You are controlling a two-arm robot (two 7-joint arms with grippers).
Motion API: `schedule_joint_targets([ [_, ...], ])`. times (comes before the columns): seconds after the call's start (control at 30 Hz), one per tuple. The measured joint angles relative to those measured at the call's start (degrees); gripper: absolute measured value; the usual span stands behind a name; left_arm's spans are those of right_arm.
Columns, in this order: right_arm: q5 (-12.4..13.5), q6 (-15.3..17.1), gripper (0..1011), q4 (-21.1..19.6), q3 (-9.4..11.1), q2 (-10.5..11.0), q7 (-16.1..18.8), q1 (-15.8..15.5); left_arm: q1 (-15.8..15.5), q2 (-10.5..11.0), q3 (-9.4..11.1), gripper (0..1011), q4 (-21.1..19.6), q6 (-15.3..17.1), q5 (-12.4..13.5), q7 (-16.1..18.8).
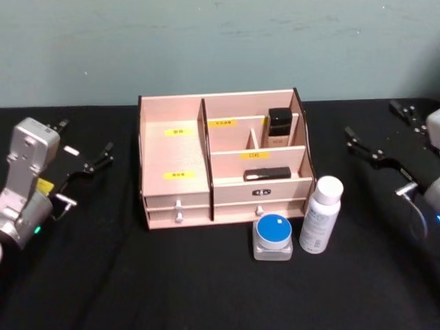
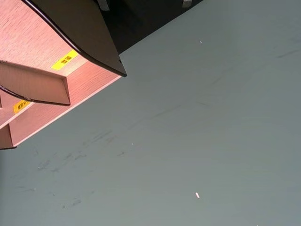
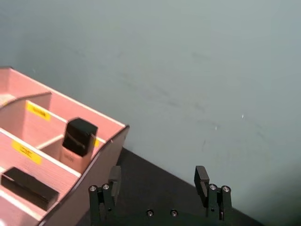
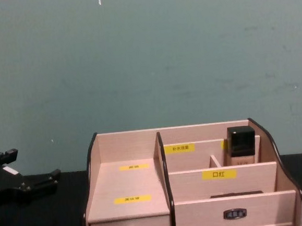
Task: Pick up the facial cleanser and watermelon frost from the table and place them into the tiered storage box.
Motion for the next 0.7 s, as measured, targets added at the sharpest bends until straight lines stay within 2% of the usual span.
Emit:
schedule_joint_targets([
  [0.13,1.43,-0.40,1000,-5.38,2.81,2.56,0.60,-4.20,0.00,0.00,0.00,1001,0.00,0.00,0.00,0.00],
  [0.23,2.42,-0.38,1000,-7.87,4.19,3.69,1.04,-6.15,0.00,0.00,0.00,1001,0.00,0.00,0.00,0.00],
  [0.27,3.80,-0.06,1000,-9.81,5.46,4.60,1.60,-7.78,0.00,0.00,0.00,1001,0.00,0.00,0.00,0.00],
  [0.33,5.70,0.69,1000,-11.83,6.82,5.53,2.40,-9.54,0.00,0.00,0.00,1001,0.00,0.00,0.00,0.00],
  [0.37,7.43,1.72,1000,-14.18,8.10,6.63,3.13,-11.45,0.00,0.00,0.00,1001,0.00,0.00,0.00,0.00],
  [0.43,9.10,3.10,1000,-17.43,9.97,8.30,3.80,-14.50,0.00,0.00,0.00,1001,0.00,0.00,0.00,0.00],
  [0.67,12.07,6.16,1000,-24.78,14.34,12.13,5.21,-22.61,0.00,0.00,0.00,1001,0.00,0.00,0.00,0.00],
  [0.7,12.56,6.81,1000,-26.27,15.33,12.94,5.48,-24.74,0.00,0.00,0.00,1001,0.00,0.00,0.00,0.00],
])
